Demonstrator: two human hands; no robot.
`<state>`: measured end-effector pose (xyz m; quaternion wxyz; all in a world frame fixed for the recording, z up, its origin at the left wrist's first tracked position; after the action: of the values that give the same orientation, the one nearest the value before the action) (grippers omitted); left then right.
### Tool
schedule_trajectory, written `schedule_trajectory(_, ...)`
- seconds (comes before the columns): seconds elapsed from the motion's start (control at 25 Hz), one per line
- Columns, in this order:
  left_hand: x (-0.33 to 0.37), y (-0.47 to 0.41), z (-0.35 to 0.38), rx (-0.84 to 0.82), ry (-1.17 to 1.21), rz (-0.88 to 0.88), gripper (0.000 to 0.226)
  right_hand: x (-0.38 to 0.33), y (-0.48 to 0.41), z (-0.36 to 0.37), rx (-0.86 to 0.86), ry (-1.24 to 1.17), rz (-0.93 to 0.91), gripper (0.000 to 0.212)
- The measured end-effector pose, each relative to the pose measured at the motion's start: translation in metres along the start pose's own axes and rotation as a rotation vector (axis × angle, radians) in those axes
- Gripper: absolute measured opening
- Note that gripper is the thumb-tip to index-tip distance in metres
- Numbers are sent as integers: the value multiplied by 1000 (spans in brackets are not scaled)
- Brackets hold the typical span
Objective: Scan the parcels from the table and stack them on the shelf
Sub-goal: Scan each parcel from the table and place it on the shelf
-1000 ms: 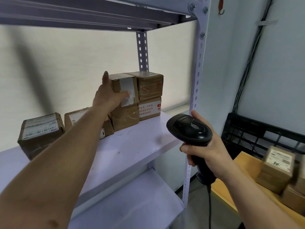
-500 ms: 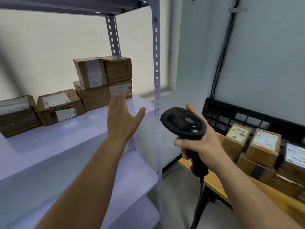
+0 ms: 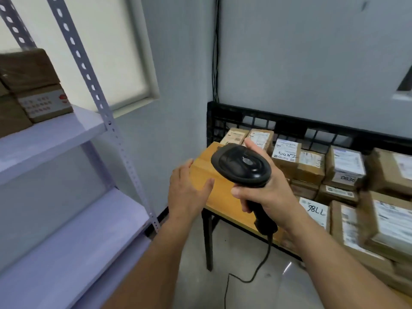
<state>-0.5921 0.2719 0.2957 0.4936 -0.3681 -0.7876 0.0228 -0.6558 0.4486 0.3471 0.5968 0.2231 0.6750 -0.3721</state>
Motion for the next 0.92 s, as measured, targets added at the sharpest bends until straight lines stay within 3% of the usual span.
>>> schedule_trajectory(0.4,79,71,140,-315,-3,33,66,18,54,-156,232,94,53,105)
schedule_trajectory(0.68,89,90,206,-572,-61,-21,66,37,63,-213,410,82,102,102)
schedule_trajectory(0.92,83,97,252,-811,-256,-72,57,51,58,-247,507,86,170,102)
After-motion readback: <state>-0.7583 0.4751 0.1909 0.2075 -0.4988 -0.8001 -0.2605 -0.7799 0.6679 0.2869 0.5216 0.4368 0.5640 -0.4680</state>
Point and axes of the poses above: each hand's wrist, its own y-axis away from the middle knuckle, its own z-axis out of the palm, x = y × z, the point moved 6 cm from there along -y, towards the middle knuckle, and after that the axes turned 8 degrees about x, right-handed, at the moved point
